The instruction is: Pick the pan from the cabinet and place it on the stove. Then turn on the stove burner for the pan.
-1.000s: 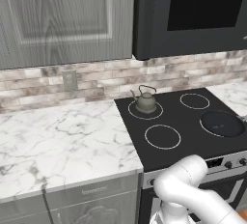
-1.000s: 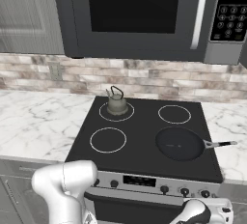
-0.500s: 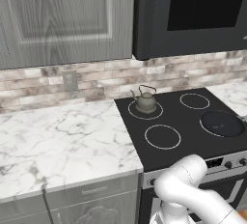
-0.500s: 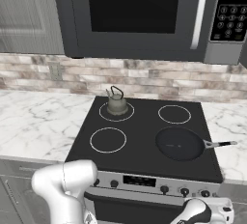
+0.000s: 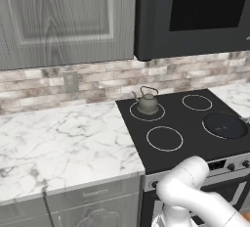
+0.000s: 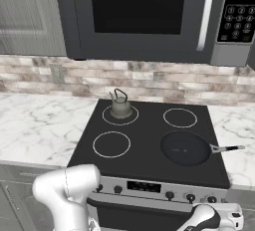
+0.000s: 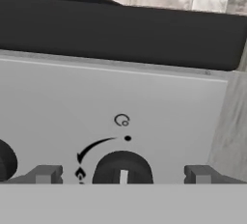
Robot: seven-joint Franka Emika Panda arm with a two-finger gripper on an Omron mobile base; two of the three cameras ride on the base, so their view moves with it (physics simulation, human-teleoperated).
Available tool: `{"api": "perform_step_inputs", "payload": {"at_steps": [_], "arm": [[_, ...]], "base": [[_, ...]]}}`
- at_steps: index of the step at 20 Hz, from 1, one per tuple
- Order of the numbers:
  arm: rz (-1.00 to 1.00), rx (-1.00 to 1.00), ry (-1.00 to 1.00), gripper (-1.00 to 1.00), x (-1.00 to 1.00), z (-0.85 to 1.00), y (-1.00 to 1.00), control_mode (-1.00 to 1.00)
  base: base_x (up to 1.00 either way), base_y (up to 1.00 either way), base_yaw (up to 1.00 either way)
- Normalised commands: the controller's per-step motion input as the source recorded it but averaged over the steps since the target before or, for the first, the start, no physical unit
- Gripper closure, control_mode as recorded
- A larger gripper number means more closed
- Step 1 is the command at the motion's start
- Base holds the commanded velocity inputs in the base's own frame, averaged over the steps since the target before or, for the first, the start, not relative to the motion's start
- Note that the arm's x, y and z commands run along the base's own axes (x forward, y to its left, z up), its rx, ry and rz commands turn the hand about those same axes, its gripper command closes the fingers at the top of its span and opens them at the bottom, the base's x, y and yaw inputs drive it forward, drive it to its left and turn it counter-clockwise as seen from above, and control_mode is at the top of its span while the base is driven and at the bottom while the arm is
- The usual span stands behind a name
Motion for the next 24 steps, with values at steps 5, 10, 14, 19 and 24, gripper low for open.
{"api": "perform_step_inputs", "payload": {"at_steps": [5, 10, 14, 19, 24], "arm": [[0.00, 0.00, 0.00, -1.00, 0.05, -0.08, -0.06, -1.00], [0.00, 0.00, 0.00, -1.00, 0.06, -0.05, -0.01, -1.00], [0.00, 0.00, 0.00, -1.00, 0.03, 0.00, 0.00, -1.00], [0.00, 0.00, 0.00, 1.00, 0.02, 0.00, 0.02, -1.00], [0.00, 0.00, 0.00, 1.00, 0.01, -0.01, 0.07, -1.00]], "base": [[0.00, 0.00, 0.00], [0.00, 0.00, 0.00], [0.00, 0.00, 0.00], [0.00, 0.00, 0.00], [0.00, 0.00, 0.00]]}}
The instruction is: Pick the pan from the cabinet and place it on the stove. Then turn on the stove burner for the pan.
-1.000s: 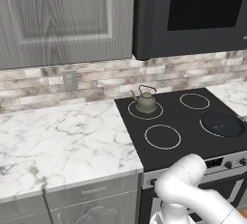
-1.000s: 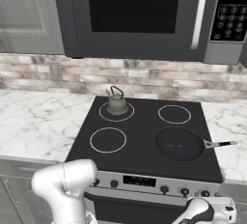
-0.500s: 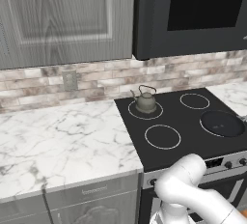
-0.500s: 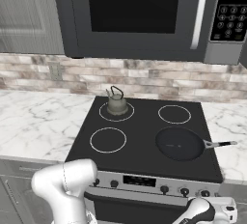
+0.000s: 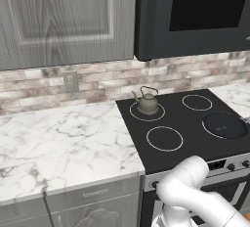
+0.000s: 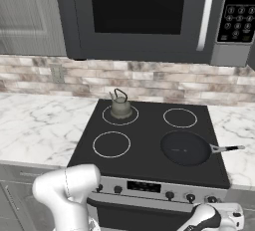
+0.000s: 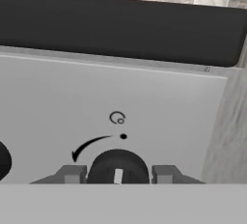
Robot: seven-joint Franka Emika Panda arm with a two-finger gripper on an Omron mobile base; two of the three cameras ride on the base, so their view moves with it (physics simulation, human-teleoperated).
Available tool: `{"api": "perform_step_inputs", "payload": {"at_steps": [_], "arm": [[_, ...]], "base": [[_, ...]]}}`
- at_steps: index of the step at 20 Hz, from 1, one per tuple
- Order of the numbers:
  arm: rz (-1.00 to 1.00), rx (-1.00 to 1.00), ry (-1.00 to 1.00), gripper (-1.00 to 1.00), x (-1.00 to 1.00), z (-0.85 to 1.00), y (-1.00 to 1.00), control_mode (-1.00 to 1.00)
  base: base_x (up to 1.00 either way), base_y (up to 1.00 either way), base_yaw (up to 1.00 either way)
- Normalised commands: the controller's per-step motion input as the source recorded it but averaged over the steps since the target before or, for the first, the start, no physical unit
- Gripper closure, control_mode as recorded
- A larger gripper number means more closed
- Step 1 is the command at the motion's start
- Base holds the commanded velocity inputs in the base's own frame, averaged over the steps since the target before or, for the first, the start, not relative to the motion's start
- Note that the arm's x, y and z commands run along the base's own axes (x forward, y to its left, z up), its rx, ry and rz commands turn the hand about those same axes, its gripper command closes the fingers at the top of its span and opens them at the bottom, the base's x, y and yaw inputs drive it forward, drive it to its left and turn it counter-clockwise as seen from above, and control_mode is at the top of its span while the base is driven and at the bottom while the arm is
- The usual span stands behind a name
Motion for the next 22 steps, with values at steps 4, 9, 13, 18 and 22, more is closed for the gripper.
{"api": "perform_step_inputs", "payload": {"at_steps": [4, 9, 13, 18, 22], "arm": [[0.00, 0.00, 0.00, 1.00, 0.00, -0.02, 0.09, -1.00], [0.00, 0.00, 0.00, 1.00, 0.00, -0.07, 0.11, -1.00], [0.04, -0.09, 0.01, 1.00, 0.00, -0.13, 0.00, -1.00], [0.03, -0.16, 0.00, 1.00, 0.00, -0.09, -0.01, -1.00], [0.03, -0.26, -0.03, 1.00, 0.00, 0.00, 0.00, -1.00]], "base": [[0.00, 0.00, 0.00], [0.00, 0.00, 0.00], [0.00, 0.00, 0.00], [0.00, 0.00, 0.00], [0.00, 0.00, 0.00]]}}
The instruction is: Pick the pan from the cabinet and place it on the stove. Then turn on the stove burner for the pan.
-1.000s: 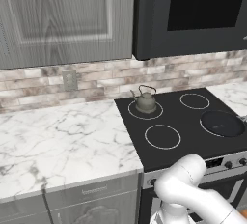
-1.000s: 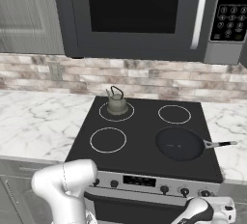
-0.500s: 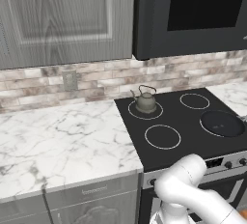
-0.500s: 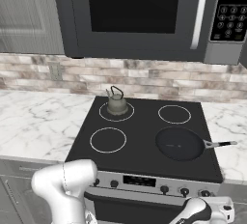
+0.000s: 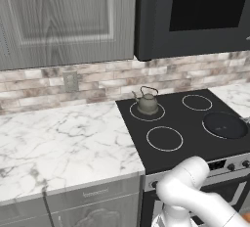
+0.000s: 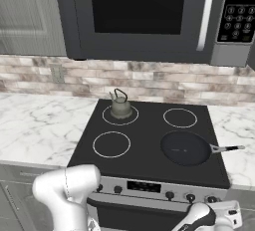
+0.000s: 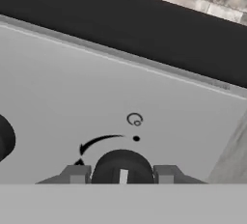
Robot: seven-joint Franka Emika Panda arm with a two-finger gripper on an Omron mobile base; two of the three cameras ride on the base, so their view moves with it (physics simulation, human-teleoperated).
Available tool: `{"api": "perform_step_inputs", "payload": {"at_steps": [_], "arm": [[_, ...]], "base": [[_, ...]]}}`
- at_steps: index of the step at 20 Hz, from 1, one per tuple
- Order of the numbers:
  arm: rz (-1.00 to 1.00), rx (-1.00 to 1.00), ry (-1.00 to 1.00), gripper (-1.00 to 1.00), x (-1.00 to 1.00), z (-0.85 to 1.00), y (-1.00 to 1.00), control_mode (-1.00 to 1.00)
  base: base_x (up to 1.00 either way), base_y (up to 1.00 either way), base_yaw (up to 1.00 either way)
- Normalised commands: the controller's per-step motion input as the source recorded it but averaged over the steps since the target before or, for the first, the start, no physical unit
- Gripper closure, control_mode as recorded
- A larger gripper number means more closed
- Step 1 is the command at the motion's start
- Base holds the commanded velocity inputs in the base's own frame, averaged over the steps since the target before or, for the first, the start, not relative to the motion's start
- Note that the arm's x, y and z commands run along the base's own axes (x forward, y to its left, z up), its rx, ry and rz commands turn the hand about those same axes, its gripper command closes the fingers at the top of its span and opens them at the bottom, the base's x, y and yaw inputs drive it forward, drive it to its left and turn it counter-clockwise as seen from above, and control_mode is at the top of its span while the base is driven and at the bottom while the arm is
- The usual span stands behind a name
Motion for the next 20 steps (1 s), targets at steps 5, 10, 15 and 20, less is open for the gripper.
{"api": "perform_step_inputs", "payload": {"at_steps": [5, 10, 15, 20], "arm": [[0.04, -0.29, -0.02, 1.00, -0.02, 0.00, 0.00, -1.00], [0.04, -0.30, -0.03, 1.00, -0.07, 0.00, 0.00, -1.00], [0.04, -0.32, -0.07, 1.00, -0.13, 0.00, 0.00, -1.00], [0.04, -0.32, -0.08, 1.00, -0.13, 0.01, 0.00, -1.00]], "base": [[0.00, 0.00, 0.00], [0.00, 0.00, 0.00], [0.00, 0.00, 0.00], [0.00, 0.00, 0.00]]}}
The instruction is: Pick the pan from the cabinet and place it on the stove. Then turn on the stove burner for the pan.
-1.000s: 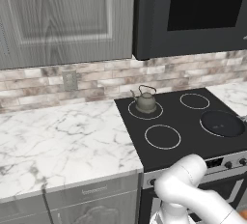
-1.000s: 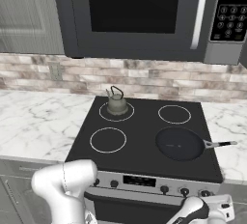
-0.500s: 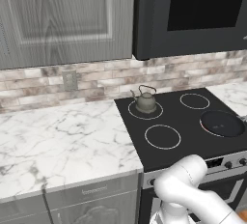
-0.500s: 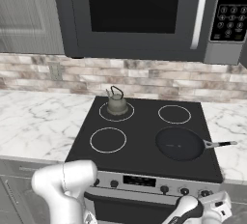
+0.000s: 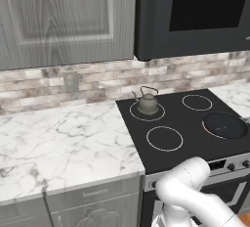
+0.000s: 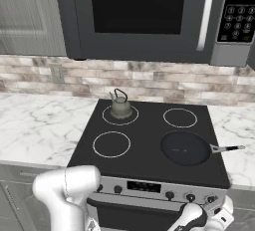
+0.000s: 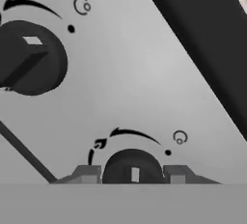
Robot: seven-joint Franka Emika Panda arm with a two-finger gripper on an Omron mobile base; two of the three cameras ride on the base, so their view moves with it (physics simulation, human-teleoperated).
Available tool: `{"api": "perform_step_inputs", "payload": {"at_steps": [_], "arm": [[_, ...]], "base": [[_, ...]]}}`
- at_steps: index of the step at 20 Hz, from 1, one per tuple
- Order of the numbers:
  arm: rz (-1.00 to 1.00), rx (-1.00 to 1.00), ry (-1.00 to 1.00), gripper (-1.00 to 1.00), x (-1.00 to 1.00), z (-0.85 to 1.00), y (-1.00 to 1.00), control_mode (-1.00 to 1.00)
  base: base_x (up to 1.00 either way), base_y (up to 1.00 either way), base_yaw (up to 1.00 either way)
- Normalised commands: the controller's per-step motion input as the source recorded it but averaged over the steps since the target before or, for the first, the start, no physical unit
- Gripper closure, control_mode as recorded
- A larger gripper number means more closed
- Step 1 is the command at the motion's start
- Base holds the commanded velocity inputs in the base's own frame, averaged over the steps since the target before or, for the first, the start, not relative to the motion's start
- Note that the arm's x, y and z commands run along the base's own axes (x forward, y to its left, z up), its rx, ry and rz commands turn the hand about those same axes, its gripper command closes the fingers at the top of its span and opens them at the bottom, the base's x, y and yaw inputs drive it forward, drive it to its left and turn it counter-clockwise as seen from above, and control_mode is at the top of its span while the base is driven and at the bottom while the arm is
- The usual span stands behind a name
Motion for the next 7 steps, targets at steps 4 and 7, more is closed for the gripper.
{"api": "perform_step_inputs", "payload": {"at_steps": [4, 7], "arm": [[0.05, -0.33, -0.08, 1.00, -0.14, 0.02, 0.00, -1.00], [0.05, -0.32, -0.08, 1.00, -0.13, 0.01, 0.00, -1.00]], "base": [[0.00, 0.00, 0.00], [0.00, 0.00, 0.00]]}}
